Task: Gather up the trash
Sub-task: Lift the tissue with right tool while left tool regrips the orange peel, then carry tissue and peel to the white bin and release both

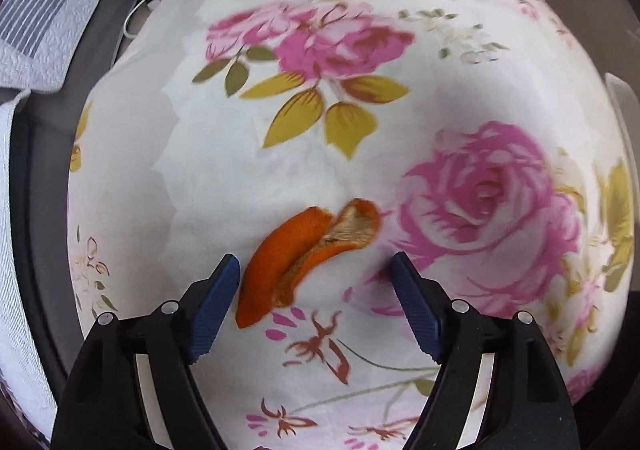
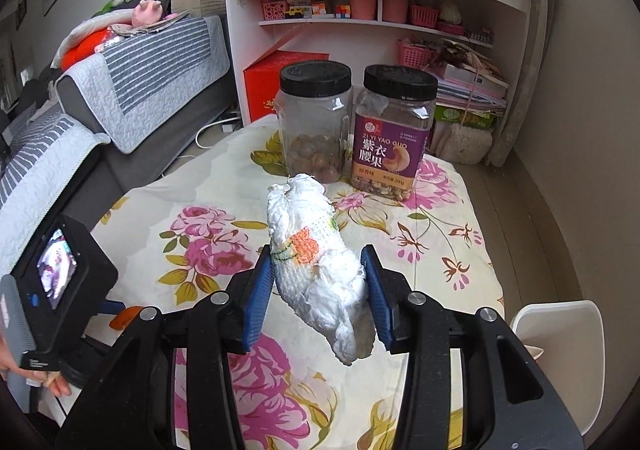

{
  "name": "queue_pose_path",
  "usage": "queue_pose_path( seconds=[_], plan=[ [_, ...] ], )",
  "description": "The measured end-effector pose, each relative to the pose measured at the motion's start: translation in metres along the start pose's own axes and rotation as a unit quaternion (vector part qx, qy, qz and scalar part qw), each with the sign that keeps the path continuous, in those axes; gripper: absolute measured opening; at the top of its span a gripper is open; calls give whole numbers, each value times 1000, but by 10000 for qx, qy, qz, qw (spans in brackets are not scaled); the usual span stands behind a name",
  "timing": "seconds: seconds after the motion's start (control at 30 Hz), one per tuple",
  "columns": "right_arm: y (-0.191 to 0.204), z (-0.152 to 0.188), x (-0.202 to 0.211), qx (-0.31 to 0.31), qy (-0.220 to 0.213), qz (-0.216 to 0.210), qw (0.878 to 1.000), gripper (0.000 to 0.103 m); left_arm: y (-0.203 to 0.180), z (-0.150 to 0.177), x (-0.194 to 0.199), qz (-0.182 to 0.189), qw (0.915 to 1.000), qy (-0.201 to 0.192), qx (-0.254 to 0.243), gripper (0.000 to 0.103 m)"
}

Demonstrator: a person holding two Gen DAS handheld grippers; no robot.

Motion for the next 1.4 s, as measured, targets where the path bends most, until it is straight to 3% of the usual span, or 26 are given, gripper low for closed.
queue_pose_path(
  seconds=[0.1,0.17,0.27,0.53,0.83,1.23,1.4],
  plan=[
    [0,1,0,27,9,17,10000,42,12,-3,2,269,9986,-57,459,59],
    [1,1,-1,29,4,25,10000,42,21,-5,4,239,9976,-57,653,36],
    [1,1,0,25,7,27,10000,42,24,-6,6,119,9965,-143,819,22],
    [-5,-5,5,-68,-122,12,9999,42,26,-26,45,-115,9881,-976,1185,20],
    [-23,-14,28,-296,-472,41,9984,42,5,-47,115,-471,9630,-2232,1437,20],
    [-60,-13,66,-506,-828,304,9948,41,-50,-55,174,-731,9347,-3205,1352,20],
    [-77,-10,82,-567,-946,443,9929,41,-74,-57,191,-689,9278,-3429,1300,20]
  ],
)
Point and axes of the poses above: each gripper's, at about its wrist camera, not at the fingertips, and x roughly against the way its jaws point, y to its left, z to its underside, the point moved 8 cm from there along -x, roughly the way its jaws point, and after that the axes turned 2 degrees about -z, right-handed, at the moved point
